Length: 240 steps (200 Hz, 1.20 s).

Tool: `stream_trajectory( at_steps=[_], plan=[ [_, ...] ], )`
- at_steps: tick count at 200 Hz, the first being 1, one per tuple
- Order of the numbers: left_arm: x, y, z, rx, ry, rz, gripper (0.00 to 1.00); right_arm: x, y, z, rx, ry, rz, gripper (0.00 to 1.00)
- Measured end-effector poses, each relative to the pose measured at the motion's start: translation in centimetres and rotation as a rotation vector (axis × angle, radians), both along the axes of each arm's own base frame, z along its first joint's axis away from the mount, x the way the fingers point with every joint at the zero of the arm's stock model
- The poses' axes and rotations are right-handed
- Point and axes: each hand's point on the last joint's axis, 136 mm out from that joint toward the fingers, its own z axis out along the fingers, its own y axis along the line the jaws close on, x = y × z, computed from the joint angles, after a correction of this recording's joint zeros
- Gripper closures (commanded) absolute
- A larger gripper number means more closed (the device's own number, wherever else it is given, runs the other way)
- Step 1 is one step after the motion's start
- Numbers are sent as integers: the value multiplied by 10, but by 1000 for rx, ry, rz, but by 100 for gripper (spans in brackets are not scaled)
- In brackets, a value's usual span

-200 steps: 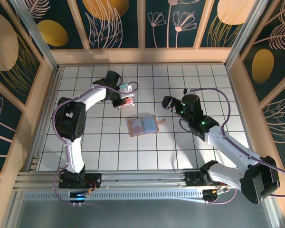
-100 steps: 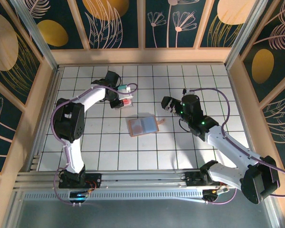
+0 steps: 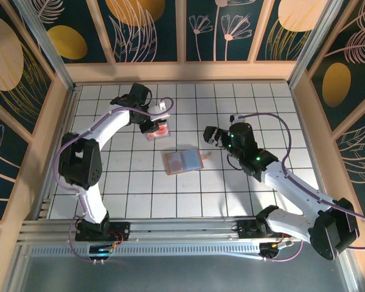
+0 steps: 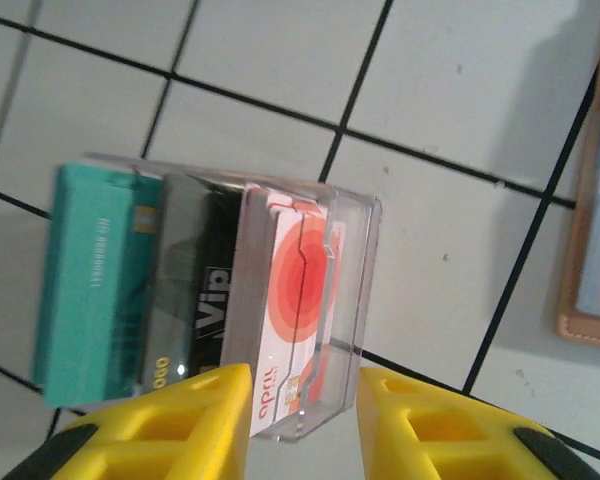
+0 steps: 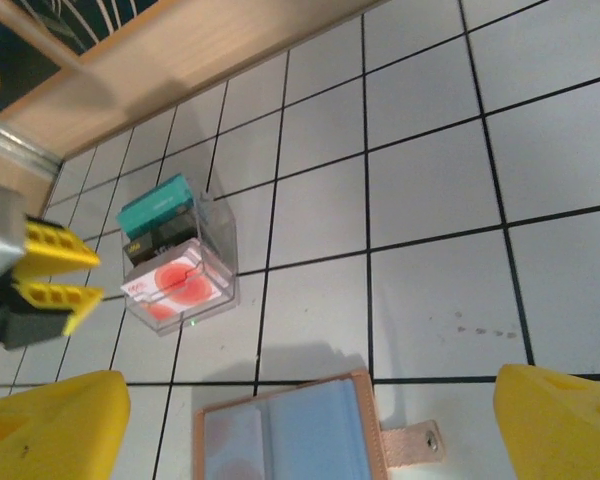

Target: Take the credit cards out of the card holder

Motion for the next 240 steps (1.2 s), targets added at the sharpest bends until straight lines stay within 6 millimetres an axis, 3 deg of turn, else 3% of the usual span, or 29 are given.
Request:
stream_trajectory(
  at_steps=[35, 52, 71, 105, 159, 196, 240],
  plan=[
    [-16, 6, 53, -137, -123, 126, 25, -9, 33, -16, -129, 31, 79, 22],
    [-22, 12, 75, -221, -187, 219, 2, -14, 49, -26, -193, 52, 123, 30],
    [-30, 23, 89, -308, -240, 344, 1, -19, 66, -40, -258, 79, 178, 37],
    [-39, 58, 90, -432, -300, 647, 1, -31, 96, -68, -357, 132, 281, 46],
    [-77, 118, 53, -596, -304, 1106, 1, -50, 144, -107, -483, 192, 435, 58],
    [-106, 145, 28, -728, -298, 1313, 1, -57, 155, -135, -552, 236, 490, 59],
    [-119, 153, 22, -864, -290, 1400, 1, -57, 157, -152, -600, 266, 507, 57]
  ],
)
